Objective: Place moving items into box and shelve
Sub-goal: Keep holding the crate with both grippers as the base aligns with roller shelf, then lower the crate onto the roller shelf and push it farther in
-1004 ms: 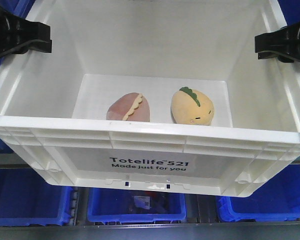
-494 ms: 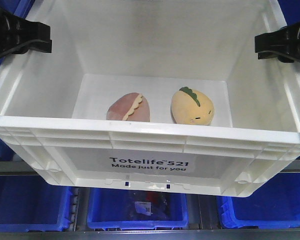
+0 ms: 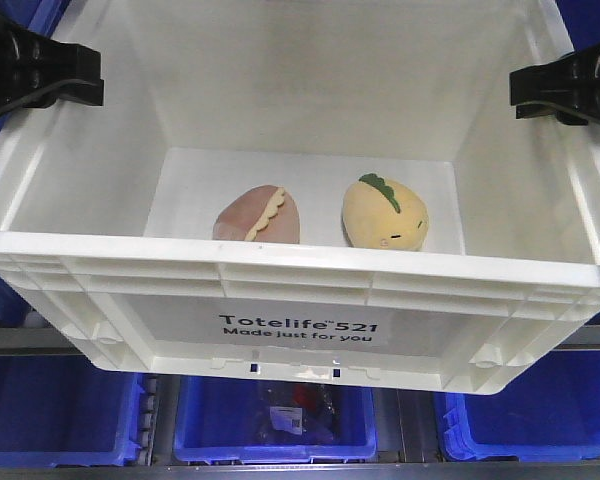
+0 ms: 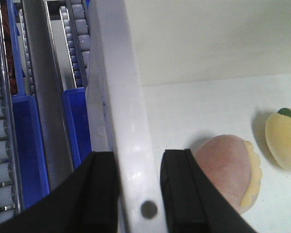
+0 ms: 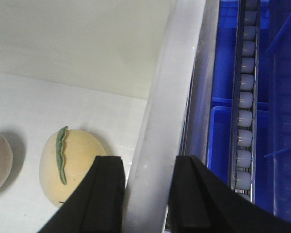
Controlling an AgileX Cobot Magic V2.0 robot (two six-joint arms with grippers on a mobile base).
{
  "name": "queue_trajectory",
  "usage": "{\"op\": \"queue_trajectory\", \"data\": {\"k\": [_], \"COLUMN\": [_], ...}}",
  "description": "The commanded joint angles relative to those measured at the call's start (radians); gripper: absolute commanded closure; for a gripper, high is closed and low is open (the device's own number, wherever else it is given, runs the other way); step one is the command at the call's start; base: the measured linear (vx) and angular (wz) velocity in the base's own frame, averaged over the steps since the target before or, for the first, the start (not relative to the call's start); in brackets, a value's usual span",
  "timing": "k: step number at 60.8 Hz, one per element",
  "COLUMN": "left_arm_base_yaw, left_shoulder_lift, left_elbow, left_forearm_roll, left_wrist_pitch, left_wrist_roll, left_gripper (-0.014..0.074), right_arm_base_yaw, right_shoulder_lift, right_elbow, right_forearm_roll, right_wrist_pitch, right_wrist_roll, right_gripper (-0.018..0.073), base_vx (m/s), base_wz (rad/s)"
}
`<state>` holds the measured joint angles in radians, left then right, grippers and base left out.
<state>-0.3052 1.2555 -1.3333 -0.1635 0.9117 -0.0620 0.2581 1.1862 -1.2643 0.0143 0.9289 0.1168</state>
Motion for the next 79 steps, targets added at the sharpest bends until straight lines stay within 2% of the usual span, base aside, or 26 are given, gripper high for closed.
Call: {"op": "queue_trajectory", "data": {"k": [1, 79], "left_arm_base_yaw": [-0.004, -0.004], "left_shoulder_lift": [-0.047, -0.042], "left_elbow": [-0.046, -0.046], "left_forearm_roll": [-0.025, -0.026], "left_wrist_pitch": [-0.131, -0.13], "left_wrist_roll": [0.013, 0.013], "left_gripper": [0.0603, 0.0603], "right_arm_base_yaw": [-0.006, -0.006], "right_shoulder_lift": [-0.03, -0.025], "right_elbow": [-0.044, -0.042], "right_forearm_roll": [-0.031, -0.035], "right_wrist_pitch": [-0.126, -0.126], "right_wrist_roll": [-0.02, -0.02], "right_gripper": [0.0564, 0.0564], "base_vx": [0.0, 0.0], "base_wz": [0.0, 0.0]}}
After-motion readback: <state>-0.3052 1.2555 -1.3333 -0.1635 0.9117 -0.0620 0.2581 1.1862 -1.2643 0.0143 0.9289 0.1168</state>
